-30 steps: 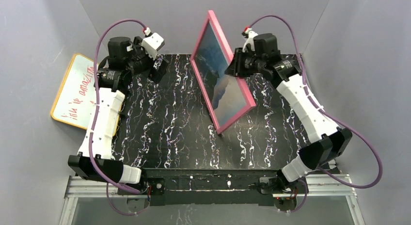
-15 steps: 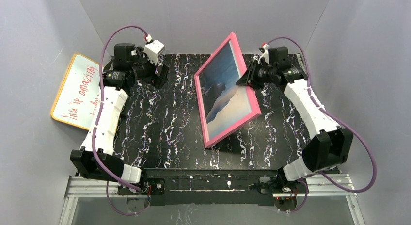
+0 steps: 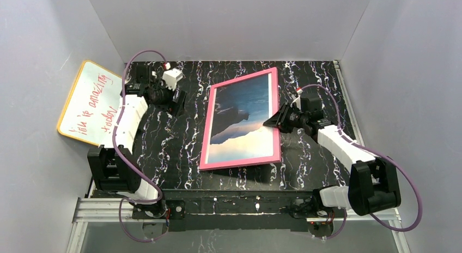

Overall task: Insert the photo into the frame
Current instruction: Turn over the photo frame at the center of the board.

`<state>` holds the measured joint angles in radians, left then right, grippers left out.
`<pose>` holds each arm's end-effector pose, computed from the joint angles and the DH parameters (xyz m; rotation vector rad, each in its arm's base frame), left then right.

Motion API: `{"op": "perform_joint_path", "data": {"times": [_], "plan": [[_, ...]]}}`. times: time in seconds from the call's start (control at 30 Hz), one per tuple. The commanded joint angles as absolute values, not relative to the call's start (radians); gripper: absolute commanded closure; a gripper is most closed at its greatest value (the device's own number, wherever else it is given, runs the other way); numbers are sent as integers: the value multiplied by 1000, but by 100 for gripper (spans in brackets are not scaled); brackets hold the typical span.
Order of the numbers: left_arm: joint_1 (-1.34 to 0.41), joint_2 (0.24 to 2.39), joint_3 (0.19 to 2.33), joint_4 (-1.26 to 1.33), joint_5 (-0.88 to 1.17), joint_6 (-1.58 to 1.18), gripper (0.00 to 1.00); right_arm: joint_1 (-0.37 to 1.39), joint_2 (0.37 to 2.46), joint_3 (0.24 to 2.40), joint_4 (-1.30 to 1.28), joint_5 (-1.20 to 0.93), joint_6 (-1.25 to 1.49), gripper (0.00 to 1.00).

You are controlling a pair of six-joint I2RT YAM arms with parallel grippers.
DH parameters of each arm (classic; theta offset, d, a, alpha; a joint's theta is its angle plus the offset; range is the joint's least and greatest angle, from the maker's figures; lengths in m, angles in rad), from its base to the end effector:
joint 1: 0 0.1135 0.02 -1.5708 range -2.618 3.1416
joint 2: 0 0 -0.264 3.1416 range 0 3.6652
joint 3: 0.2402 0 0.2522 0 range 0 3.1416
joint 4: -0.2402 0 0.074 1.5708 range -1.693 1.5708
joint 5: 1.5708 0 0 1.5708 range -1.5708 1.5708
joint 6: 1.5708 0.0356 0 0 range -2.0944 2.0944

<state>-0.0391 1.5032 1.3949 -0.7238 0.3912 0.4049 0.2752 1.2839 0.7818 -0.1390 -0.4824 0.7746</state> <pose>0.3234 -0.0262 0.3310 0.6887 2.2379 -0.2905 0.2587 0.0902 0.2383 0.2985 2.3383 1.0860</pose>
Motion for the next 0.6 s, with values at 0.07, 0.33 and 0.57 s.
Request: {"op": "perform_joint_path", "data": {"times": [0.07, 0.33, 0.57], "plan": [[-11, 1468, 1289, -696, 397, 411, 2, 283, 1360, 749, 24, -489, 683, 70], [-3, 1484, 1199, -685, 339, 440, 2, 281, 1430, 702, 128, -460, 642, 42], [-2, 1464, 1175, -653, 357, 413, 2, 278, 1457, 716, 112, -408, 642, 1]]}}
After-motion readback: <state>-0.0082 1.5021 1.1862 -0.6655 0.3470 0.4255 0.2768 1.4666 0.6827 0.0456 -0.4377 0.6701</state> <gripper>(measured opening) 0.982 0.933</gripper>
